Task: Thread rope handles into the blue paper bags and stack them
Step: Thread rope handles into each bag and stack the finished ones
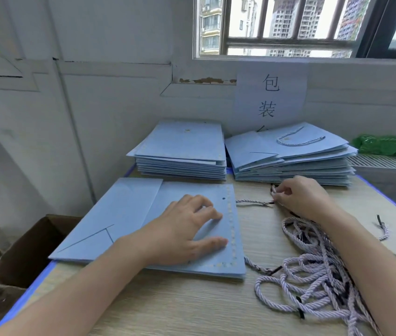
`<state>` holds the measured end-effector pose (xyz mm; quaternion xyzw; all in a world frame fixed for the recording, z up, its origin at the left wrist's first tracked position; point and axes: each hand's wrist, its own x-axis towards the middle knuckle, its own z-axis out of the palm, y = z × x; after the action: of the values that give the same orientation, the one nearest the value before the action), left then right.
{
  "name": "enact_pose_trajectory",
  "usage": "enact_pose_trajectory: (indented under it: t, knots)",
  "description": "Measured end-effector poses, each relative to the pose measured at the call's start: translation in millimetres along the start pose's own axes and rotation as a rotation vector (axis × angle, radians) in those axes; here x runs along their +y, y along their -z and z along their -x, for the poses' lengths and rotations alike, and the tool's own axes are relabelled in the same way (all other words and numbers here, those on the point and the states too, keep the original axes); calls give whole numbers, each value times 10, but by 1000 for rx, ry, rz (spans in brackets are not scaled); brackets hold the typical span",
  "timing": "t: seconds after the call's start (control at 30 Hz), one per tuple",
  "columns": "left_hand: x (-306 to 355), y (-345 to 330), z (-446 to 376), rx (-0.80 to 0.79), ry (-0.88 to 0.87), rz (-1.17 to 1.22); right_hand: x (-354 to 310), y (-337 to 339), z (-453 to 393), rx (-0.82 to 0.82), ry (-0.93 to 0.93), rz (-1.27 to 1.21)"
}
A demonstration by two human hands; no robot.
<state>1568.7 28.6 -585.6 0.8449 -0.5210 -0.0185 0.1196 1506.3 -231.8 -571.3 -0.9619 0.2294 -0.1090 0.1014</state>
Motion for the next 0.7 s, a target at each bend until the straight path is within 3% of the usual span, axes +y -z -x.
enact_pose_trajectory:
  t: [0.13,0.27,0.5,0.7]
  knots:
    - [17,13,10,-25,17,11,-139,28,85,-99,111,-168]
    - [40,42,18,-34,37,25,-218,112,166,-208,190,-123]
    - [73,-8,13,-16,140,-35,-365,90,211,-43,234,-227]
    - [102,19,16,-75,140,43,-519,124,287,-218,357,-663]
